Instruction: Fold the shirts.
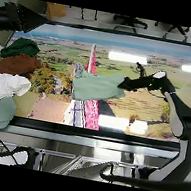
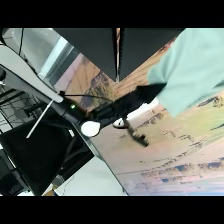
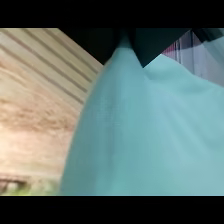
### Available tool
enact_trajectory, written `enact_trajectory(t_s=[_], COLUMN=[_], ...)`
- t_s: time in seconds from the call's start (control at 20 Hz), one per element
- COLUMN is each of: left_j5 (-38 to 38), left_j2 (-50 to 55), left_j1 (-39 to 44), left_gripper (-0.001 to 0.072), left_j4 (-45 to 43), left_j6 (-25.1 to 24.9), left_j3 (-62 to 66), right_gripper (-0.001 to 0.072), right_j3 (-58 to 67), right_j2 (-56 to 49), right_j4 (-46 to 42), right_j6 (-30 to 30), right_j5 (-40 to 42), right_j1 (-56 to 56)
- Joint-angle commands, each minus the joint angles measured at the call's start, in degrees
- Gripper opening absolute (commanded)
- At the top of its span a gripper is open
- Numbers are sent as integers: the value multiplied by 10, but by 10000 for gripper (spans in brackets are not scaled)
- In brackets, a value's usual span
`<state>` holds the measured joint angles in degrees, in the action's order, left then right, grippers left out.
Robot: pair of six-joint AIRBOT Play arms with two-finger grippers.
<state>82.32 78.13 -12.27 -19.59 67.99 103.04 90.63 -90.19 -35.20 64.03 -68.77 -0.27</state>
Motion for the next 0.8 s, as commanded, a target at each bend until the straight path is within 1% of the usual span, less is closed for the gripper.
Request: enact_trajectory(t_s=[0.0,0.15,0.3,0.45,0.6,0.75], left_j5=[4,14,14,13,13,12], left_j2=[0,0,0,0,0,0], left_j1=[0,0,0,3,17,43], left_gripper=[14,14,14,14,14,14], left_j4=[2,1,1,1,1,1], left_j6=[0,0,-1,-13,-21,-37], left_j3=[0,0,0,0,0,0], right_gripper=[20,20,20,19,19,20], right_j3=[25,25,16,-24,-87,-209], right_j2=[49,95,124,171,236,316], right_j4=[-16,-103,-178,-248,-323,-351], right_j6=[19,83,128,164,224,266], right_j5=[10,-19,-62,-64,-63,-48], right_j1=[-89,-224,-349,-446,-522,-562])
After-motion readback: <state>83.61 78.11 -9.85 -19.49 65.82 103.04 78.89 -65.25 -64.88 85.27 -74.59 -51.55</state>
